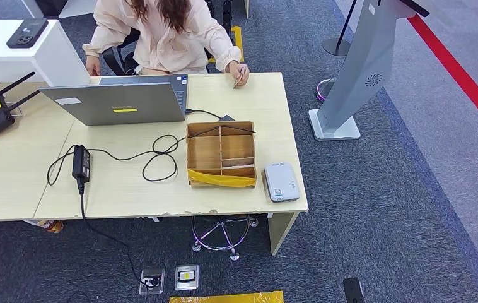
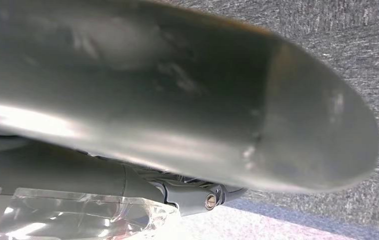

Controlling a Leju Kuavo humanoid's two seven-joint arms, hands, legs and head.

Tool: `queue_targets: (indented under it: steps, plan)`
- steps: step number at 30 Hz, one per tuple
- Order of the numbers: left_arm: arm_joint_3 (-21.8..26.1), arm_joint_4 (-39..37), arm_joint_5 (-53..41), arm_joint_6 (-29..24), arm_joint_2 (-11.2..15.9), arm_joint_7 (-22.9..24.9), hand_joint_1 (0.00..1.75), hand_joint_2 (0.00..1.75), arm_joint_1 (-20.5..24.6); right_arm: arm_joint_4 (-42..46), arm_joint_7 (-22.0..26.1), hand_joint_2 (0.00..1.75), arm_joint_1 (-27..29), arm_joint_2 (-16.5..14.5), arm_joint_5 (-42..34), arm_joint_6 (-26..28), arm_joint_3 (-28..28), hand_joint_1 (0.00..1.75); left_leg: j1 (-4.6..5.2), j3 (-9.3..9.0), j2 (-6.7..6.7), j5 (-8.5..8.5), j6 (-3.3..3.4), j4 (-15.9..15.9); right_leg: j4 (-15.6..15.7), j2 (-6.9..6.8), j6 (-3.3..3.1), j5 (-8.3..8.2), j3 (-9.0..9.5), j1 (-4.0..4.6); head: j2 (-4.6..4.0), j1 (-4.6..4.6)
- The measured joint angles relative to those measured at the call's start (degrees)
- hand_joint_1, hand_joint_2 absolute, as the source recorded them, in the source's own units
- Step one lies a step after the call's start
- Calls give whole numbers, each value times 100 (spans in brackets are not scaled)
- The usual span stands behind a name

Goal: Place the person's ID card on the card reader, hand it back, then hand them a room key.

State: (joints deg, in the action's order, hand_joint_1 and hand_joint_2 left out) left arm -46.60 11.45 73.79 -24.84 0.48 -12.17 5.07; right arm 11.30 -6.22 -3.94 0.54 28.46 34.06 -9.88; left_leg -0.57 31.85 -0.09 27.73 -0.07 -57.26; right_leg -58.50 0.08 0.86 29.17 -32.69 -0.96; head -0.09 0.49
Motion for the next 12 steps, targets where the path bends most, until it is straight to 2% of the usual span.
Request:
queue_targets:
  steps: [12]
  plan:
    - [0,0,68,110,-2,-22,0,0,-1,0,-393,0,-1,-17,-191,-104,0,0,0,0,0,0,0,0,0,0,0,0,0,0,0,-1]
